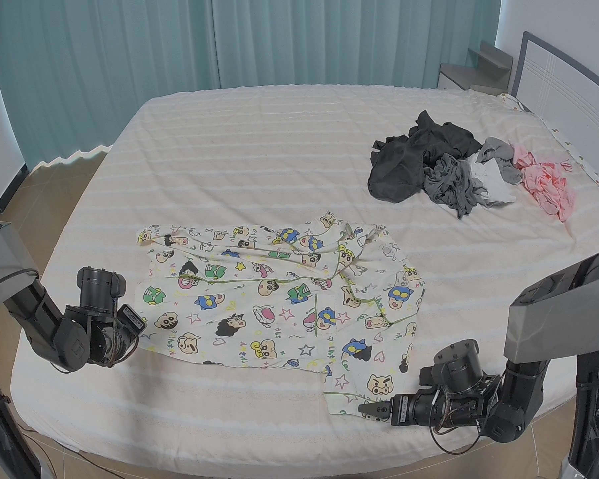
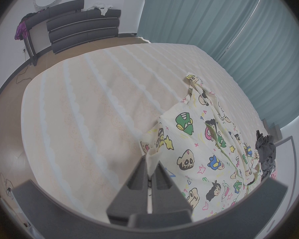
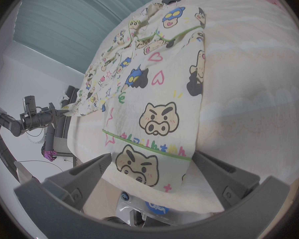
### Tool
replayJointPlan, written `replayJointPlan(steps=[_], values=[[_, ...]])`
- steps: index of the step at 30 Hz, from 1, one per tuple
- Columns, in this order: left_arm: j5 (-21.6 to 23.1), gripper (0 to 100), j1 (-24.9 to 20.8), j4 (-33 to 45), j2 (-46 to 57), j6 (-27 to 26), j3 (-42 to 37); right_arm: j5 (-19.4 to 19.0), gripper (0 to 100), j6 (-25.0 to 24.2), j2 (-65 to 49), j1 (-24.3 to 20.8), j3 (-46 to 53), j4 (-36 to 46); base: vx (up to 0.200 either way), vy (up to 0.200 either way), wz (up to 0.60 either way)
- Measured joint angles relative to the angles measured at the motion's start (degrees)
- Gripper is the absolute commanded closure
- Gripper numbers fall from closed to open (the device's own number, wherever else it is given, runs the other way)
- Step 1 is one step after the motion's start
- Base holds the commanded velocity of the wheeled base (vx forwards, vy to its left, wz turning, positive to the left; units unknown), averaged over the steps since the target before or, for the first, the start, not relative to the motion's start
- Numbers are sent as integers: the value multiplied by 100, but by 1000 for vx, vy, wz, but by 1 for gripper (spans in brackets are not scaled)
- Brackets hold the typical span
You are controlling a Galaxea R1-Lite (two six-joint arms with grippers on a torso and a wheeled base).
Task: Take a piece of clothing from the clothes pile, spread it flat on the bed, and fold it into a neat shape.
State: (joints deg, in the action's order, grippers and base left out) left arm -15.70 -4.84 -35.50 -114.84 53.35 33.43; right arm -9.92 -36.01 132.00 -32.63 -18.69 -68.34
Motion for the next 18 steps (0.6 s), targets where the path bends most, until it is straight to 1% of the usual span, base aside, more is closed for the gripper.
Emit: replayJointPlan(steps=[2,4,10,18], values=[[32,100,0,-5,0,2,0,10,100,-1,-44,-50,-182,339,0,0,0],[60,100,-6,-7,-2,5,-18,11,100,-9,-90,-105,-313,490,0,0,0],[65,100,-9,-13,-2,-20,-143,21,100,2,-204,-157,-333,453,0,0,0],[65,100,-9,-35,43,-293,-413,5,100,35,-534,-145,144,334,0,0,0]])
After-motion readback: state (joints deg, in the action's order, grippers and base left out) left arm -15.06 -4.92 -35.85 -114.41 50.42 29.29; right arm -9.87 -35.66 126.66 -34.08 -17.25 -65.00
